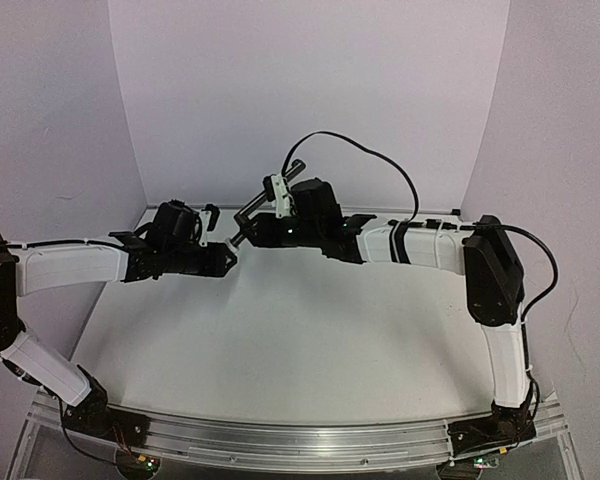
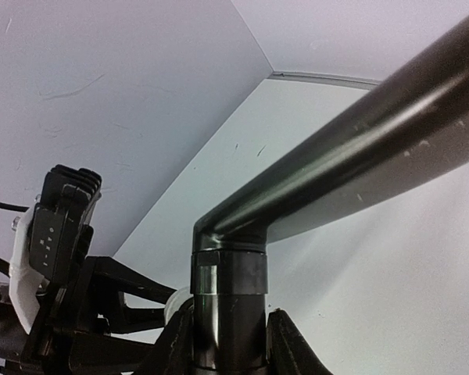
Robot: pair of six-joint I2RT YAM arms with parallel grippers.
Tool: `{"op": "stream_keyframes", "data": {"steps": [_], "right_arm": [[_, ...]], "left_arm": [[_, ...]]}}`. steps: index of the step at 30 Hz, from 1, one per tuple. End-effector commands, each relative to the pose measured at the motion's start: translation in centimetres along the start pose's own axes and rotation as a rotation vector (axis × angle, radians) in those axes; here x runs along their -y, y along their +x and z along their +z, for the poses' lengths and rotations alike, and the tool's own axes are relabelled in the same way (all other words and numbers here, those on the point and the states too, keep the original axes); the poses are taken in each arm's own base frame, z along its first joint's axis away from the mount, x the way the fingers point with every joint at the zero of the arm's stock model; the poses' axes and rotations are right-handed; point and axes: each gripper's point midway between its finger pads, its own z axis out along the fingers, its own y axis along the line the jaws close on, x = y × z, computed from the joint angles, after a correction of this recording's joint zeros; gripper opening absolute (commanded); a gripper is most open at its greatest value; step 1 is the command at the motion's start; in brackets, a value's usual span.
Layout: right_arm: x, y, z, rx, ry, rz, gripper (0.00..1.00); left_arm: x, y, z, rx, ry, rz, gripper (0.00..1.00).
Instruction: Install the water faucets
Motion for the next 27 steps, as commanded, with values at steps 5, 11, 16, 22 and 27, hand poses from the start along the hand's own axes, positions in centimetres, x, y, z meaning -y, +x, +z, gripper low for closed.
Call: {"op": "stream_keyframes", "data": {"steps": [5, 11, 16, 22, 27], "right_arm": [[-7.0, 1.3, 0.8, -0.05, -0.223, 0.002, 0.0], [-6.9, 1.1, 0.8, -0.057, -0.231, 0.032, 0.0], [-7.2, 0.5, 0.4, -0.052, -0.245, 0.044, 0.0], [-8.7, -0.2, 0.2, -0.06, -0.305, 0.092, 0.0], [-10.0, -1.5, -1.1, -0.032, -0.357, 0.119, 0.0]], "left_arm": [[12.7, -4.9, -4.3, 0.25, 0.361, 0.463, 0.0], [12.8, -4.5, -4.1, 0.259, 0.334, 0.531, 0.0], [12.6, -4.3, -3.8, 0.274, 0.302, 0.563, 0.0], [13.2, -4.2, -3.1, 0.289, 0.265, 0.621, 0.0], [12.8, -3.9, -2.4, 0.298, 0.247, 0.641, 0.0]]}}
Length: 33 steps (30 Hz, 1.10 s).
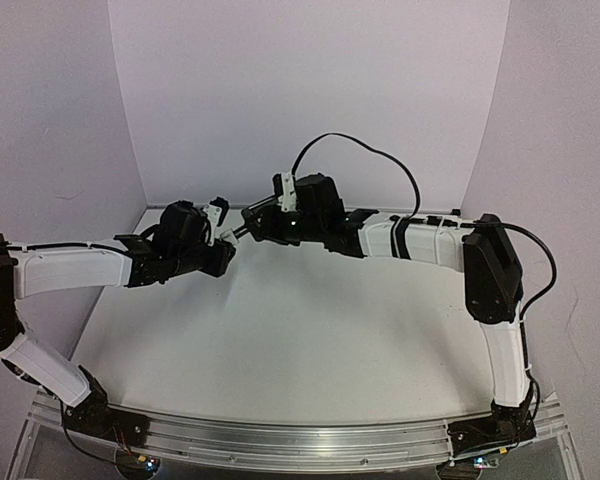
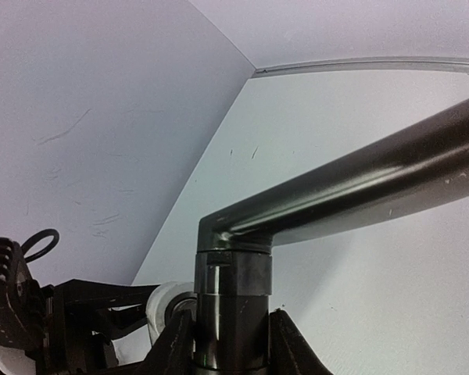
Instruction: Install the water faucets
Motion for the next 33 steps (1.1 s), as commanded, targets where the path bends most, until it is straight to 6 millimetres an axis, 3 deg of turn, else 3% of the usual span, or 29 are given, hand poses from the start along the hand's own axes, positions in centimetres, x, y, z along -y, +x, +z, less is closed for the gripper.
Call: {"op": "stream_keyframes", "data": {"steps": [1, 12, 23, 33], "right_arm": [[-11.4, 1.4, -1.6, -0.071, -0.386, -0.058, 0.0], [-12.5, 0.3, -2.6, -0.102, -0.455, 0.048, 0.0], [-12.8, -0.2, -3.5, -0.15, -0.489, 0.144, 0.0], [-12.8, -0.7, -4.6, -0.191, -0.515, 0.198, 0.0]], "left_arm": [[11.4, -5.4, -3.5, 0.259, 0.392, 0.321, 0.0], [11.3, -4.4, -2.8, 0.309, 0.367, 0.419, 0.0], [9.1, -3.5, -0.8, 0.314, 0.204, 0.496, 0.0], [8.5, -1.8, 0.9, 0.288, 0.144, 0.602, 0.0]]}}
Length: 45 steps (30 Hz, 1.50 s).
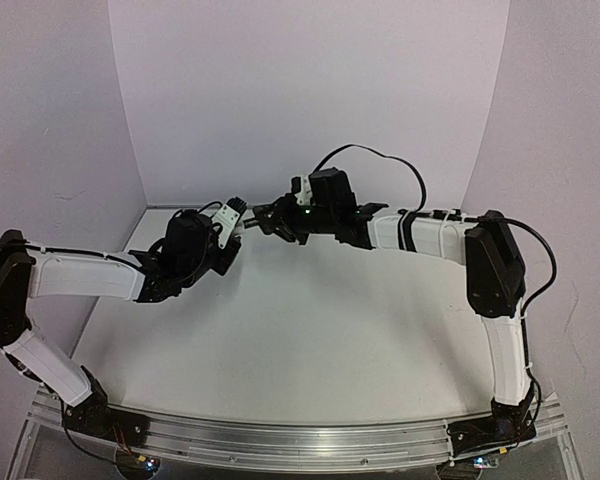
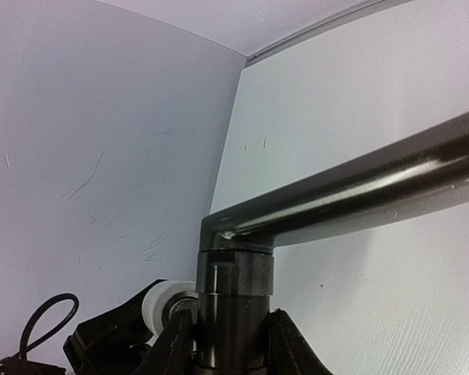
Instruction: Install the water faucets
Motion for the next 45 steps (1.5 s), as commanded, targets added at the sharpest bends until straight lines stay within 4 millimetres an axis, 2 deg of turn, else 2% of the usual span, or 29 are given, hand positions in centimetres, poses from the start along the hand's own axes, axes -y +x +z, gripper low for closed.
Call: {"op": "stream_keyframes", "data": {"steps": [1, 18, 22, 24, 34, 39, 43, 45], "right_arm": [[-13.4, 6.1, -3.1, -0.241, -0.429, -0.148, 0.0], [-13.3, 4.7, -5.2, -0.363, -0.464, -0.007, 0.0], [-12.4, 4.9, -5.5, -0.422, -0.454, 0.061, 0.0], [-12.2, 4.9, -5.7, -0.442, -0.452, 0.081, 0.0], [-12.4, 4.8, -6.9, -0.514, -0.457, 0.141, 0.0], [-12.2, 4.9, -7.8, -0.551, -0.453, 0.173, 0.0], [-12.5, 4.1, -8.8, -0.532, -0.455, 0.171, 0.0], [-12.4, 3.6, -9.1, -0.507, -0.448, 0.175, 0.13]], "left_arm": [[8.4, -1.8, -1.1, 0.139, 0.299, 0.216, 0.0], [8.6, 2.2, 0.8, 0.102, 0.187, 0.391, 0.0], [8.6, 2.5, 1.2, 0.113, 0.153, 0.425, 0.0], [8.6, 2.0, 1.1, 0.131, 0.143, 0.422, 0.0], [9.5, 2.1, 1.2, 0.16, 0.155, 0.514, 0.0], [10.6, 3.0, 1.1, 0.159, 0.186, 0.567, 0.0], [10.8, 3.1, 1.1, 0.156, 0.186, 0.567, 0.0], [10.7, 2.7, 1.2, 0.156, 0.183, 0.543, 0.0]]}}
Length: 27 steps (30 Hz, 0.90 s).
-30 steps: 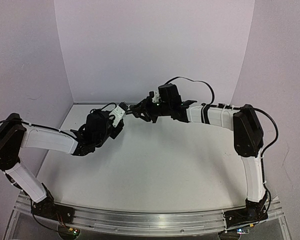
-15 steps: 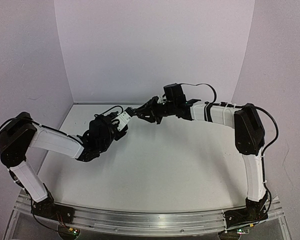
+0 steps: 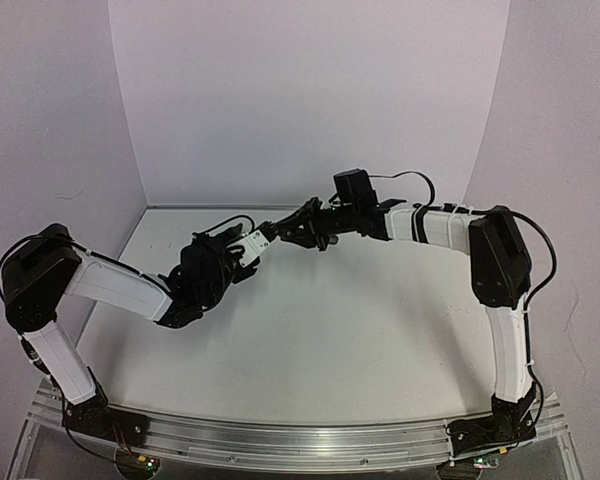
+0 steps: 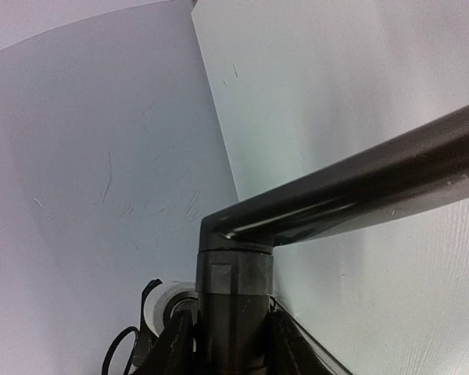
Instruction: Install the water faucets
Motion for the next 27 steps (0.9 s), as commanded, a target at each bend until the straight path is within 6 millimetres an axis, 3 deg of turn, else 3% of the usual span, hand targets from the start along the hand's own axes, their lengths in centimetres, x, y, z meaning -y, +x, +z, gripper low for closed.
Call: {"op": "stream_keyframes", "data": {"steps": [1, 14, 17, 21, 27], "right_arm": [[-12.6, 11.8, -4.1, -0.335, -0.328, -0.341, 0.2], [-12.1, 9.8, -6.2, -0.209, -0.315, -0.346, 0.91], [-11.4, 9.9, -6.5, -0.208, -0.304, -0.334, 0.96], [-11.1, 10.0, -8.6, -0.152, -0.294, -0.375, 0.98], [-9.3, 5.2, -13.5, 0.09, -0.134, -0.627, 0.98]], "left_arm": [[8.1, 0.7, -1.1, 0.034, 0.3, 0.104, 0.0], [5.7, 0.2, -0.9, -0.008, 0.209, -0.133, 0.0], [5.4, -0.1, -0.9, -0.006, 0.204, -0.163, 0.0], [4.4, 0.0, -0.7, -0.022, 0.182, -0.223, 0.0], [3.9, 0.4, -0.9, -0.044, 0.195, -0.309, 0.0]]}}
